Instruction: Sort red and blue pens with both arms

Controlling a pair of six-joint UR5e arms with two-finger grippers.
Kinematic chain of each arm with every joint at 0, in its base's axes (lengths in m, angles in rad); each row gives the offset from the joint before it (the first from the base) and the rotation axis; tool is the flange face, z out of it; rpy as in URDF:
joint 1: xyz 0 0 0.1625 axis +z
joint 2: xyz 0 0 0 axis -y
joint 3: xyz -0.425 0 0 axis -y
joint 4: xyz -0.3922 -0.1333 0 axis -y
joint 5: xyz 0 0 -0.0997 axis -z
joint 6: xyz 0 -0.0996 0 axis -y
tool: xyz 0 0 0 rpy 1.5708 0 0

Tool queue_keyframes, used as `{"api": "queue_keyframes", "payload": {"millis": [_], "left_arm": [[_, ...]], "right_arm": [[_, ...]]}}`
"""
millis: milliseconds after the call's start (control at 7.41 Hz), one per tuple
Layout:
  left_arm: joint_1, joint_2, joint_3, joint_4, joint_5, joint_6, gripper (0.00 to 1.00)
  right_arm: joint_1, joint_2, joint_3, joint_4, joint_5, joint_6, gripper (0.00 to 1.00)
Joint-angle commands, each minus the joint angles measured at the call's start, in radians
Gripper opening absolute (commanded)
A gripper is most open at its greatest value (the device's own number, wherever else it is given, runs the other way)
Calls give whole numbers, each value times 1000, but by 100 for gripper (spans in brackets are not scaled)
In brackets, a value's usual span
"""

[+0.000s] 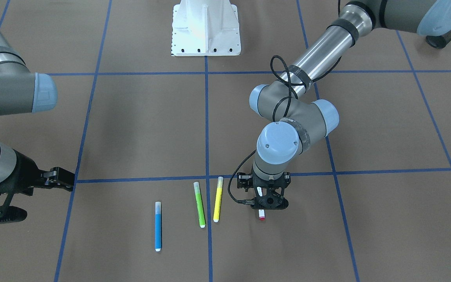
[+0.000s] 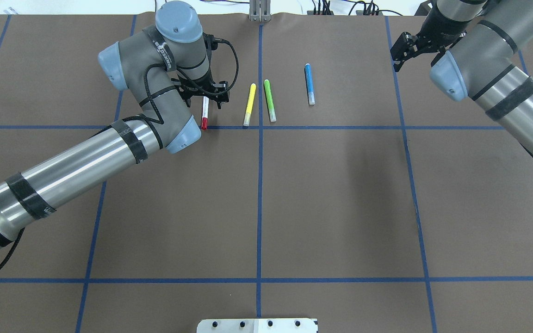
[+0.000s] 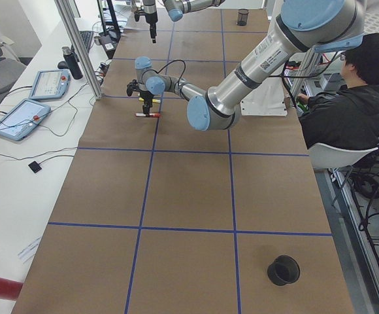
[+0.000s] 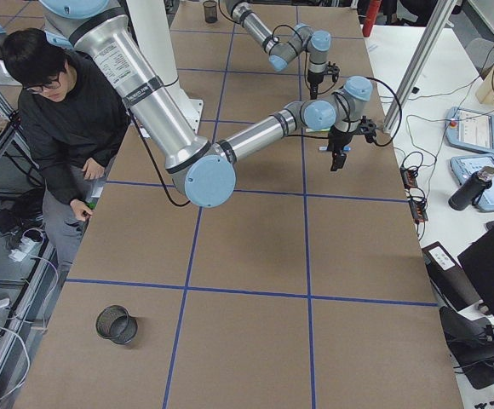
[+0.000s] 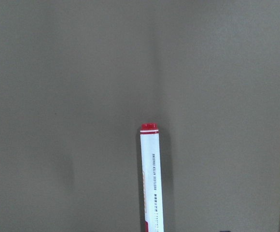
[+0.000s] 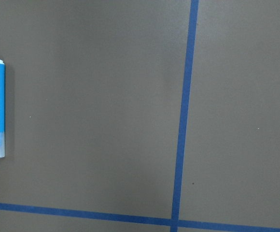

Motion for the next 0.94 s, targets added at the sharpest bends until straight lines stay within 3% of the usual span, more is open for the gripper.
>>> {"api": "queue_keyframes", "payload": {"millis": [0,270,405,540,810], "left_arm": [[12,1,7,0,2,-2,70],[12,1,7,1,2,-7,50],[12,1,7,1,2,-10,32],[14,1,5,1,0,-12,6],[20,1,-7,7,0,-18,0]], "right_arm": [[-3,0,-2,12,0,10,100],[-1,-2,-1,13,0,10,100],[-1,-2,-1,13,0,10,100],[-1,-2,-1,13,0,10,100],[0,-3,1,13,0,10,100]]}}
